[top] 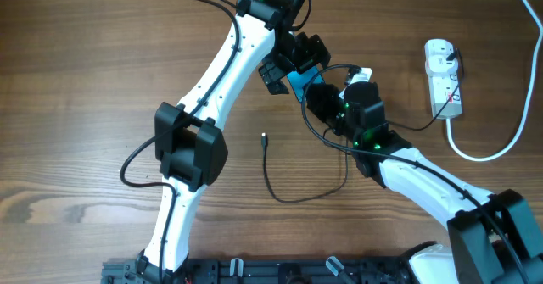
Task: Plug charger to phone and switch on socket
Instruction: 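Reach the right gripper to the phone and grasp its side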
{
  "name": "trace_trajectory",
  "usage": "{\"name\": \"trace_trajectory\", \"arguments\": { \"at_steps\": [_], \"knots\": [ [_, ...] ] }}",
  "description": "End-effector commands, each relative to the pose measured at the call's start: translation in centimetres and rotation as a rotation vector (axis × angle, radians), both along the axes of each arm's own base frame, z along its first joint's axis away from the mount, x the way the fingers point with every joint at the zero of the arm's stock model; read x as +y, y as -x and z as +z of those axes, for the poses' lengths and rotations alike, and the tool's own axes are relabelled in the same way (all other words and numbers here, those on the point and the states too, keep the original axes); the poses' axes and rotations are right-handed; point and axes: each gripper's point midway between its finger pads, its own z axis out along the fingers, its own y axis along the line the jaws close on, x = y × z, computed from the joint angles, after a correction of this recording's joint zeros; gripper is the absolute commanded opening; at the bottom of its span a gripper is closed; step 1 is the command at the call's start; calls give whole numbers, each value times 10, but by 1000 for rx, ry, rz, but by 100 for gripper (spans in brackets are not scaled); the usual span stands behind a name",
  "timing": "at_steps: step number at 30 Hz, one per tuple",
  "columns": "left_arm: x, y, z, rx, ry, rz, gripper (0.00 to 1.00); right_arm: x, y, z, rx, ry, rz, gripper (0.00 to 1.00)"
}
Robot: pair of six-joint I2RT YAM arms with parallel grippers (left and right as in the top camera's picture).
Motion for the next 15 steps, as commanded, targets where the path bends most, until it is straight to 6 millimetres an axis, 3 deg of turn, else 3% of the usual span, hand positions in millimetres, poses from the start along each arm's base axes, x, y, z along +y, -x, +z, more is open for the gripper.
{"name": "trace_trajectory", "arguments": {
  "at_steps": [1, 5, 11, 15],
  "knots": [
    [3, -4, 23, -58, 30, -18, 100, 4, -5, 10, -35, 2, 7, 5],
    [12, -7, 39, -125, 25, -54, 100, 3, -6, 11, -36, 1, 5, 5],
    [50, 1, 57, -211, -146, -100, 100, -9, -5, 21, -32, -15, -1, 5],
    [52, 5, 70, -250, -157, -129, 100, -22, -3, 31, -26, -24, -12, 5]
  ]
}}
